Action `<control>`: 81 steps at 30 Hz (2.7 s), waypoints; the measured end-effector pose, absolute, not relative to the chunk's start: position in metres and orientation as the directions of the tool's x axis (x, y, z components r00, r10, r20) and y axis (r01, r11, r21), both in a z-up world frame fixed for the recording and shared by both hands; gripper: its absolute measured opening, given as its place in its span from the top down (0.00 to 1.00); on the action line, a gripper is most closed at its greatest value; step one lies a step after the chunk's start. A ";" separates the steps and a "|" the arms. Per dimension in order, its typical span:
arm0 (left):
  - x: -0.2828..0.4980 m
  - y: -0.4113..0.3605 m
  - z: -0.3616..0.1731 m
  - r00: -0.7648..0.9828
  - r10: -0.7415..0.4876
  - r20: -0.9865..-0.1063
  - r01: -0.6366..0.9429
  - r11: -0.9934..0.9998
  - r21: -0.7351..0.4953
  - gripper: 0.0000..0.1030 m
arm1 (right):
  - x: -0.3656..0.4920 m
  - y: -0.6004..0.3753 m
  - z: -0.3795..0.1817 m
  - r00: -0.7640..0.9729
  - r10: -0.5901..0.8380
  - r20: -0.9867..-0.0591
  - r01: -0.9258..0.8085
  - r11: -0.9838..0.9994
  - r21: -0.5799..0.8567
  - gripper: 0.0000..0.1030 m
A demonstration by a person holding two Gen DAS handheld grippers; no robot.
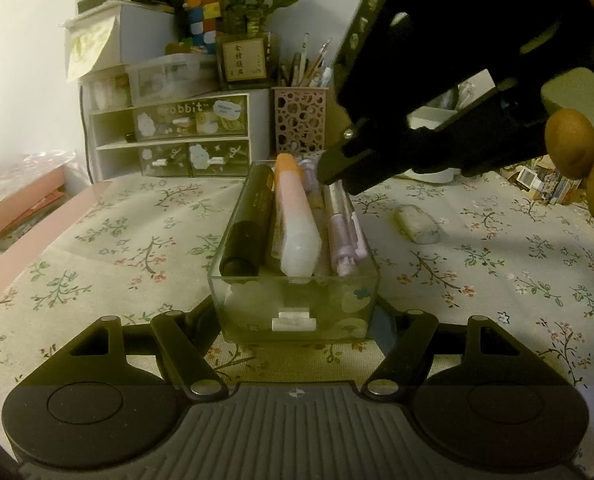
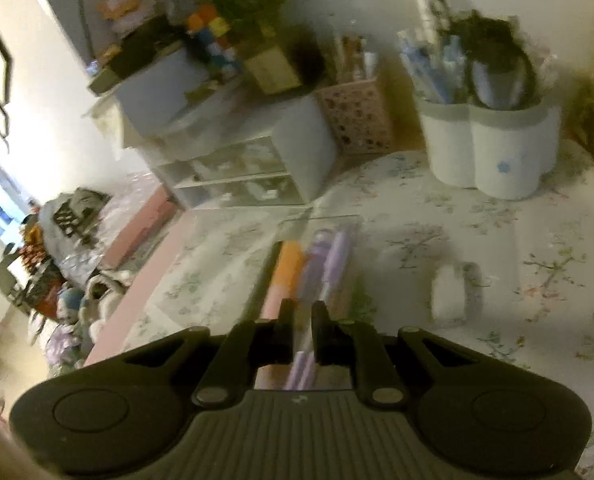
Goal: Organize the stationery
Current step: 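Carry the lavender pen to the clear box and lower it in, release, then move the open right tool to the white eraser, then grasp the white eraser and drop it into the clear box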
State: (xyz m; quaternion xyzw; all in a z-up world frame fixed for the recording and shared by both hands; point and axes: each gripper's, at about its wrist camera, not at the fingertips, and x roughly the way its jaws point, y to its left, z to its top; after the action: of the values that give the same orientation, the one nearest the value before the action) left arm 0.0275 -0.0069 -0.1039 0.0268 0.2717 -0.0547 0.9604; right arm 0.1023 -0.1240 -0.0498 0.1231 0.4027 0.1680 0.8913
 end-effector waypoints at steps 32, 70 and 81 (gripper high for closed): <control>0.027 -0.008 -0.104 0.847 -0.094 -0.523 0.122 0.992 0.021 0.30 | 0.098 -0.161 -0.095 0.786 0.085 -0.612 -0.135 0.990 -0.035 0.79; 0.026 -0.008 -0.104 0.847 -0.096 -0.523 0.126 0.992 0.022 0.30 | 0.207 -0.114 -0.039 0.511 0.460 -0.726 -0.299 0.887 0.351 0.78; 0.027 -0.009 -0.104 0.847 -0.097 -0.523 0.127 0.992 0.021 0.30 | 0.180 -0.141 -0.032 0.594 0.454 -0.664 -0.226 0.887 0.403 0.78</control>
State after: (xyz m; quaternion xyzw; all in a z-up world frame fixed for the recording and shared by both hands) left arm 0.0265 -0.0086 -0.1041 0.0273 0.2708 -0.0582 0.9605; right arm 0.1795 -0.1413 -0.0321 0.1397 0.4070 0.1929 0.8819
